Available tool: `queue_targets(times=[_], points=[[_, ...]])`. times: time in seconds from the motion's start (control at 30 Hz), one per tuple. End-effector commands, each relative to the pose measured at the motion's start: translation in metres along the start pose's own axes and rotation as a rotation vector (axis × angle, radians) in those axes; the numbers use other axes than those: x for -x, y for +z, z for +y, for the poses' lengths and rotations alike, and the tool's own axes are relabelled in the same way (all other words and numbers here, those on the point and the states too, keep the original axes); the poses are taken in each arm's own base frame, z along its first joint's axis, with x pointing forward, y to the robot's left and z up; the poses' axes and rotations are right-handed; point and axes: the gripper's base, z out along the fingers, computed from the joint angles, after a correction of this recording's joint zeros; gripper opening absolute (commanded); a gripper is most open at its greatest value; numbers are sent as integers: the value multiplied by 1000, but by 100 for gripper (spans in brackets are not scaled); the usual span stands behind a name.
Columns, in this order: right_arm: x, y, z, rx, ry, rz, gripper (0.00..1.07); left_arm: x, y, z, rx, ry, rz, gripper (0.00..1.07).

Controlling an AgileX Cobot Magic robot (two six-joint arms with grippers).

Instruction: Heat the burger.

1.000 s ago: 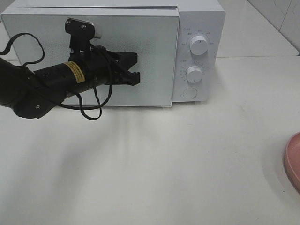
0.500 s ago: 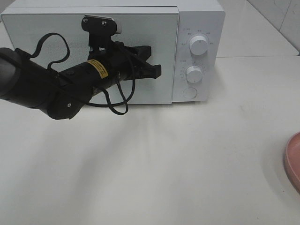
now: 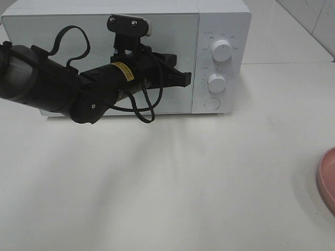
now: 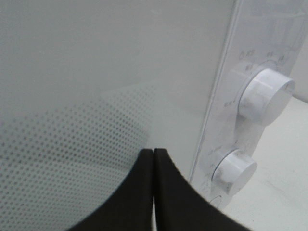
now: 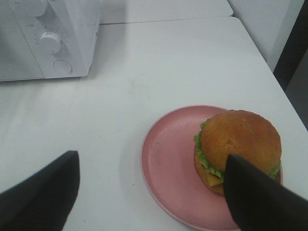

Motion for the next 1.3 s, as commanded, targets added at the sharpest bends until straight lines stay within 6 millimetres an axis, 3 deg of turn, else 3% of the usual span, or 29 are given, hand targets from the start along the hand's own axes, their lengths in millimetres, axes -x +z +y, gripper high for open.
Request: queue_targets(times=[0.03,0.27,0.3,0.33,0.37,0.4,0.43,0.5,0.53,0.57,0.63,1.0,1.07,1.3], points=[[-2,-2,0,-6,-13,-32,77,10,-8,-4,37,-64,33,0],[-2,-2,0,-6,-13,-32,77,10,-33,-24,-9,-39,152,0],[-2,-2,0,-6,-13,-32,77,10,-37,-25,-11,-37,173,5],[-2,-2,0,-6,-13,-32,77,9,-42,-28,-13,-37,223,17],[-2,-2,0,-6,-13,-32,77,9,-42,-28,-13,-37,223,17],[-2,-2,0,-6,-13,-32,77,9,-45,-29,-14,-36,248,28],[-2,-2,0,-6,-13,-32,77,9,-45,-29,-14,-36,248,28],[-2,-2,0,-6,-13,-32,77,13,-53,-31,-11,-35,325,86],[-2,-2,0,-6,-13,-32,77,13,-53,-31,-11,-35,325,86],[-2,-2,0,-6,-13,-32,77,13,-56,-31,-9,-37,351,95],[-2,-2,0,-6,-13,-32,77,11,-60,-30,1,-50,418,101],[-2,-2,0,-6,-13,-32,77,9,-102,-31,62,-126,837,100],[-2,-2,0,-6,-13,-32,77,16,-118,-32,61,-108,926,100],[-2,-2,0,-6,-13,-32,77,33,-143,-19,94,-105,1033,100]])
